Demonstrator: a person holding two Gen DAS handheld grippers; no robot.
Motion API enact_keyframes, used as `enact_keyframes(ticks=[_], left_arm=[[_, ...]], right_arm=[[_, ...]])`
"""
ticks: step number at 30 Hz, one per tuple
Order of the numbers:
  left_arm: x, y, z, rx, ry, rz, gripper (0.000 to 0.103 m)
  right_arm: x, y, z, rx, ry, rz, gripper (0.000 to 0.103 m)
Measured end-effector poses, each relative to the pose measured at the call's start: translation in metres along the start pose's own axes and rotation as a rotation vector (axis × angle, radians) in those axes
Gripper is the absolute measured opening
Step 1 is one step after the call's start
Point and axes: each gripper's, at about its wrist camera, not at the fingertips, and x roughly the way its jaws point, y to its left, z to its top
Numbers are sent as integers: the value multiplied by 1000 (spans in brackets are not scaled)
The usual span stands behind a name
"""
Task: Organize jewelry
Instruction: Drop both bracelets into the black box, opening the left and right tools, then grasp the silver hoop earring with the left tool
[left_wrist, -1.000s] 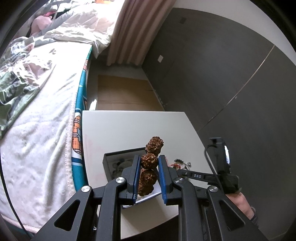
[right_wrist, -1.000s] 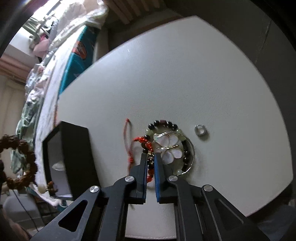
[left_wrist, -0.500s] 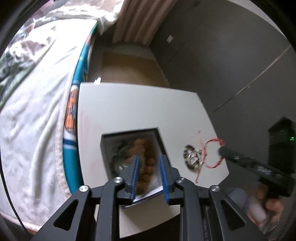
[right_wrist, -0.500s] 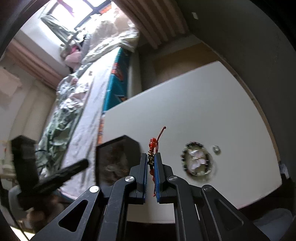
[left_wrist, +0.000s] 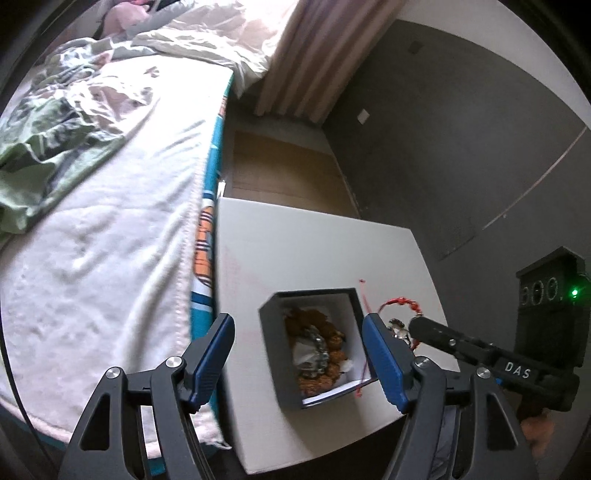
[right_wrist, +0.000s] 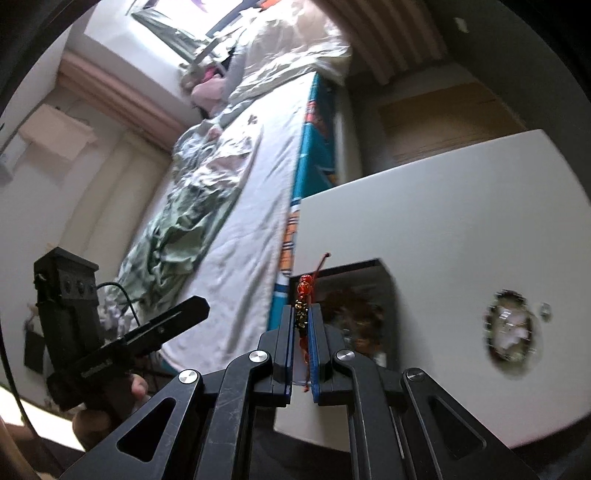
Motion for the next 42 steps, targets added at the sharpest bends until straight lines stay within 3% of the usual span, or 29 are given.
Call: enact_keyframes(ticks=[1, 2, 3, 4, 11, 14, 26, 32, 42], left_arm=[[-2, 2, 0, -4, -1, 2, 72], [-3, 4, 0, -9, -2, 4, 72], [-5, 6, 0, -11, -2, 5, 72], [-6, 6, 0, -12, -3, 6, 72], [-8, -7, -7, -2, -11, -17, 78], [-7, -20, -10, 23, -7, -23, 79], [5, -79, -20, 115, 10, -28, 79], [35, -113, -25, 170, 44, -23, 79], [110, -169, -46, 284, 178, 0, 79]], right_arm=[[5, -3, 0, 16, 16, -39, 24], [5, -6, -1, 27, 11, -53, 45], [1, -9, -3, 37, -12, -67, 58], [-6, -11, -5, 35, -34, -77, 61], [-52, -29, -11, 22, -102, -133, 63], [-75, -37, -15, 27, -146, -155, 73], [-129, -95, -36, 99, -238, -172, 74], [-131, -131, -50, 186, -226, -159, 74], [-145, -176, -62, 270, -227, -173, 74]])
